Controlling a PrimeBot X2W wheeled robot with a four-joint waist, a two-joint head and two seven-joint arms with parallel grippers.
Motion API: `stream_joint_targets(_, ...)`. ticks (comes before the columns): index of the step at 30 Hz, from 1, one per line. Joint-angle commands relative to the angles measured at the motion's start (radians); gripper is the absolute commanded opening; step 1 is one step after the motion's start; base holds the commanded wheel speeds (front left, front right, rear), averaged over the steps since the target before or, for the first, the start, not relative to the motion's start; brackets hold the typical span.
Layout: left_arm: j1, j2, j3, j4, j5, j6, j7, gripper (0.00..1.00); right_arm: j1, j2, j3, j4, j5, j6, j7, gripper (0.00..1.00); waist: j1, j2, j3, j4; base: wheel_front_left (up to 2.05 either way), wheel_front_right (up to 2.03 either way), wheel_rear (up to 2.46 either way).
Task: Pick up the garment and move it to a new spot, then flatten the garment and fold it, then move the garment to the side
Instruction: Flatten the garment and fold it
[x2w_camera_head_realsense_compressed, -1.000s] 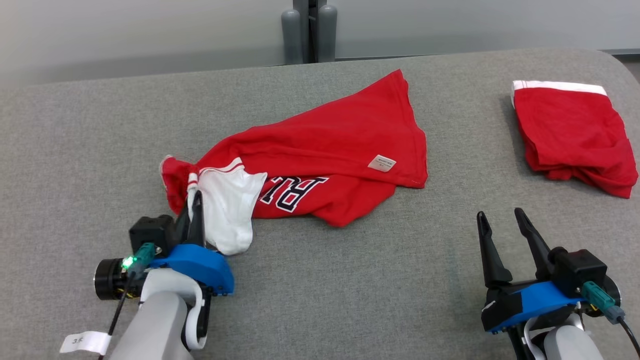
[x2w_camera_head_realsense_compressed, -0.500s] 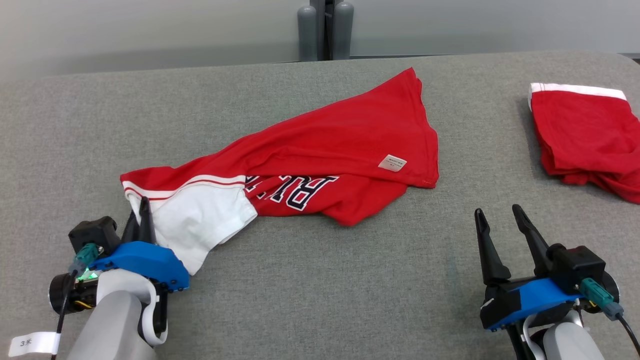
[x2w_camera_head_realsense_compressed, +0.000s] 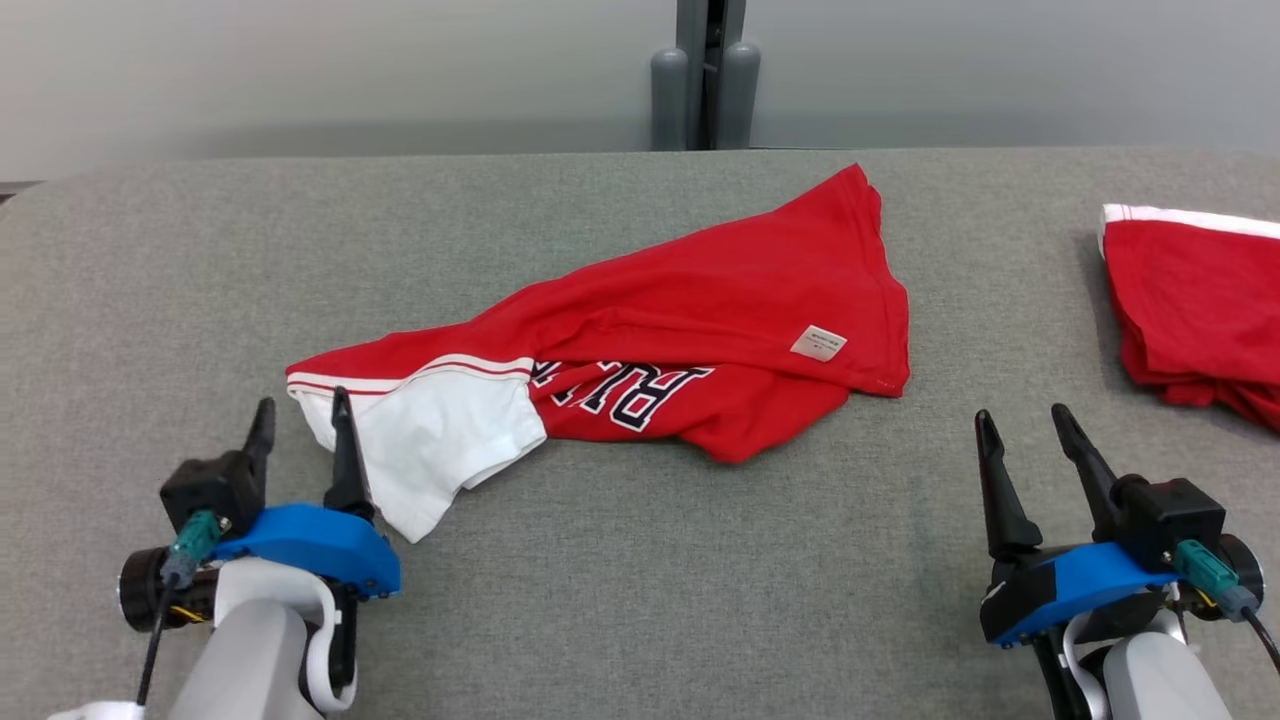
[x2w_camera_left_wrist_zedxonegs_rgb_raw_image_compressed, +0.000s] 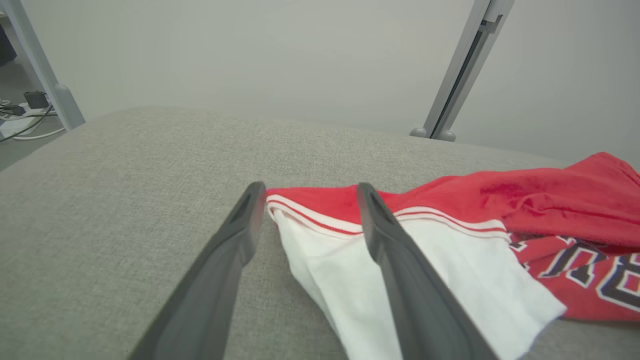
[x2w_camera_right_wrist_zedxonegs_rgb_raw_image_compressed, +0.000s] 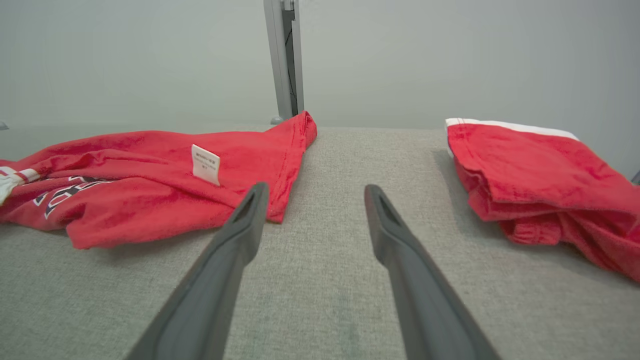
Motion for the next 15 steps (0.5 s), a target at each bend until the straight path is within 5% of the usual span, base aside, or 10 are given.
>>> stream_joint_targets(1, 0.022, -0.007, -0.008, -0.02, 0.011, -0.007, -0.007, 1.0, -0.011, -0.003, -0.006, 0.007, -0.002, 0.0, -0.005, 1.0, 0.0, 0.0, -0.006, 0.007, 0.0, 0.0, 0.0)
stream_joint_targets(15, 0.261, -0.089, -0.022, -0.239, 0.064, 0.0, -0.007, 1.0, 0.048, -0.003, 0.005, 0.061, 0.038, 0.0, -0.038, 1.0, 0.0, 0.0, -0.12, 0.028, 0.0, 0.0, 0.0)
